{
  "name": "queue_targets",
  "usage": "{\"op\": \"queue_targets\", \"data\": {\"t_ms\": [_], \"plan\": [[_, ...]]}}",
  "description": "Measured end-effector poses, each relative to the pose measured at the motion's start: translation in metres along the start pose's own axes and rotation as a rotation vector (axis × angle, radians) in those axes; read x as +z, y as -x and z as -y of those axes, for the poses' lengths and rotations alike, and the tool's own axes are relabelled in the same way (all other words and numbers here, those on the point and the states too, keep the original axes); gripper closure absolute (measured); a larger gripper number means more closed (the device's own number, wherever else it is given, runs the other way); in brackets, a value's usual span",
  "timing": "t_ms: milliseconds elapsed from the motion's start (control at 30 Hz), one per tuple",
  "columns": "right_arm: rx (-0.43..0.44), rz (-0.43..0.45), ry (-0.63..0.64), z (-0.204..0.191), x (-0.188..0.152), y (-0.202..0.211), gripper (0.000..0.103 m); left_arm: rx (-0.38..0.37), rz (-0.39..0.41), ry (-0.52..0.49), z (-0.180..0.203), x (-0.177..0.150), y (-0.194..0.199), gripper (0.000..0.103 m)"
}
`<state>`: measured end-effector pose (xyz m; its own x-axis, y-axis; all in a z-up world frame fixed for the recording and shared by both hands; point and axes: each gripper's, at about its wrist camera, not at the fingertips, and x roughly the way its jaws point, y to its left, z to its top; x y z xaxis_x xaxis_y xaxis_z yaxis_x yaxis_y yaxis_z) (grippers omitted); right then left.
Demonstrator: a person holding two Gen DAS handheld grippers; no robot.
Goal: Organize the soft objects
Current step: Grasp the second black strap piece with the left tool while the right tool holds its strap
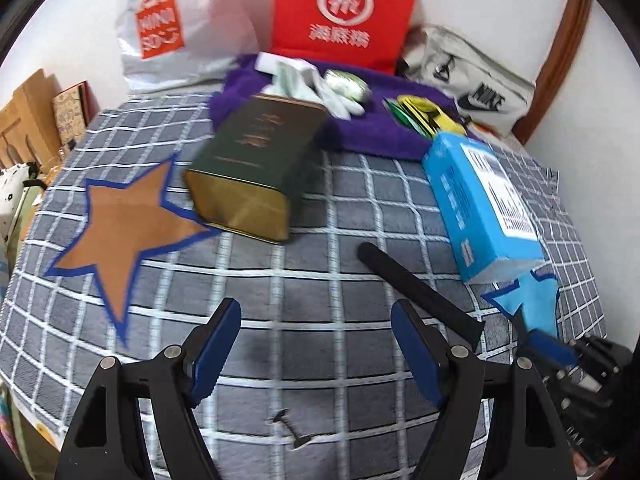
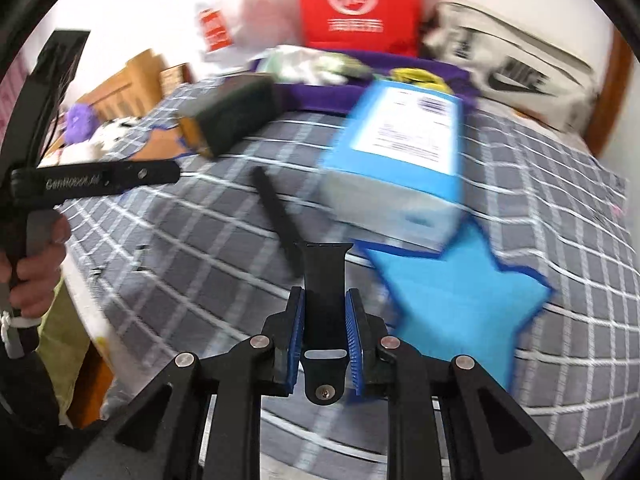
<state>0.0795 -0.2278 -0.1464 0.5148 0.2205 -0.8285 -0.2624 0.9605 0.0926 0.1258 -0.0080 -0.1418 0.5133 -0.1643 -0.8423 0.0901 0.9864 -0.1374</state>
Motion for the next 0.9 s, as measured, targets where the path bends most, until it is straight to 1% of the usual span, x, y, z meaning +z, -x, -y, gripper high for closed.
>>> {"op": "queue_targets", "data": {"t_ms": [167,233,367,400,433,467,600,700,767,900], "plan": [[0.000,0.015,-0.058,0.030,-0.005,0.001,0.083,0.013,-0.045,-0.030,0.030,0.003,-0.022,0.027],[0.012,0.019,-0.070,0.036,-0.006,0.000,0.083,0.014,-0.068,-0.037,0.042,0.003,-0.032,0.027],[0.031,0.017,-0.082,0.046,-0.008,-0.003,0.083,0.009,-0.106,-0.025,0.055,0.003,-0.049,0.027],[0.032,0.016,-0.081,0.046,-0.008,-0.004,0.083,0.018,-0.114,-0.025,0.058,0.003,-0.053,0.025],[0.033,0.017,-0.079,0.047,-0.008,-0.005,0.083,0.040,-0.109,-0.034,0.063,0.004,-0.056,0.024],[0.035,0.018,-0.078,0.048,-0.008,-0.006,0.083,0.046,-0.105,-0.040,0.065,0.004,-0.057,0.024],[0.046,0.016,-0.078,0.051,-0.008,-0.008,0.083,0.067,-0.112,-0.040,0.075,0.009,-0.065,0.014],[0.048,0.010,-0.078,0.051,-0.008,-0.011,0.083,0.115,-0.112,-0.075,0.087,0.006,-0.071,0.008],[0.040,0.003,-0.074,0.049,-0.007,-0.014,0.083,0.113,-0.102,-0.074,0.086,0.004,-0.070,0.008],[0.034,0.000,-0.062,0.043,-0.006,-0.014,0.083,0.103,-0.090,-0.112,0.074,-0.006,-0.062,0.006]]}}
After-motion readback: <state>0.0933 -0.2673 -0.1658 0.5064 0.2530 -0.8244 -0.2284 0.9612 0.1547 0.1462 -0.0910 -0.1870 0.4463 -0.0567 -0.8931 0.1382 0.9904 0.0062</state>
